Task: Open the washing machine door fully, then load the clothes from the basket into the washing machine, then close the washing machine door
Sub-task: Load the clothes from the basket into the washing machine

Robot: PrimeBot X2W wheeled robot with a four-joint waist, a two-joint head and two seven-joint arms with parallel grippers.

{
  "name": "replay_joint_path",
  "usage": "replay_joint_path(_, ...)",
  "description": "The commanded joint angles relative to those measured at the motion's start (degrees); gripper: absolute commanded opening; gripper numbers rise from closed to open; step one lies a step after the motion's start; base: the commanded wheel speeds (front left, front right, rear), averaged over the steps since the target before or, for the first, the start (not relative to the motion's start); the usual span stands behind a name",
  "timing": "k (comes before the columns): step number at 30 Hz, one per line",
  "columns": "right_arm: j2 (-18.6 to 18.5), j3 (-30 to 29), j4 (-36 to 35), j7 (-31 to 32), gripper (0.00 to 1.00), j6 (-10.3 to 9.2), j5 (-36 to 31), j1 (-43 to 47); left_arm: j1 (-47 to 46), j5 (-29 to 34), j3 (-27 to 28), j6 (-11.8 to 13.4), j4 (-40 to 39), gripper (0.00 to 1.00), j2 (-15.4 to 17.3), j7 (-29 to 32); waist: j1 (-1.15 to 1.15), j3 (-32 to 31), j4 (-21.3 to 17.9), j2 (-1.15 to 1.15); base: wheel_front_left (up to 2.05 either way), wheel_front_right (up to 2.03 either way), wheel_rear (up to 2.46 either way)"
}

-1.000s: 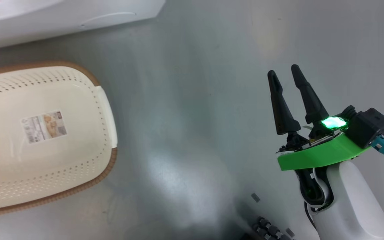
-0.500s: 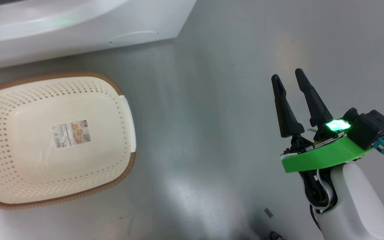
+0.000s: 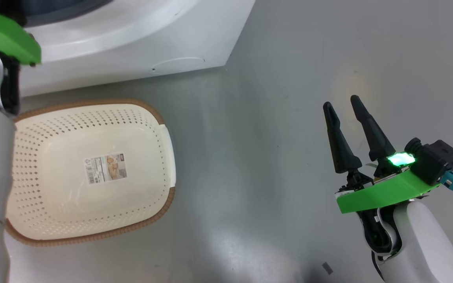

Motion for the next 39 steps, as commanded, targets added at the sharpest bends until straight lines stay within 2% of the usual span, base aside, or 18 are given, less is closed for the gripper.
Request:
replay_joint_path(1,-0.5,0.9,-1.0,-0.3,1.00,0.09,0.2,1.5,2.2,-0.4,1.3,0.8,-2.8,1.00,2.5,-0.3,0.00,-1.0,0.6,0.00,0.00,0.00,0.00)
replay_joint_path(7,-0.8,0.8,-0.4,-0.3,1.00,0.09,0.4,1.8,9.5,-0.5,3.2,2.4,-10.7,1.00,2.6,-0.3,0.00,-3.4,1.4,0.00,0.00,0.00,0.00)
replay_joint_path(20,-2.0,1.2,0.4,-0.3,1.00,0.09,0.5,3.3,24.3,-1.9,5.7,4.2,-24.0,1.00,3.7,-0.3,0.00,-9.2,3.0,0.00,0.00,0.00,0.00)
replay_joint_path(39,-5.0,1.0,1.8,-0.3,1.00,0.09,1.6,7.1,48.8,-3.5,7.4,8.6,-42.8,1.00,2.8,-0.3,0.00,-19.6,6.3,0.00,0.00,0.00,0.00)
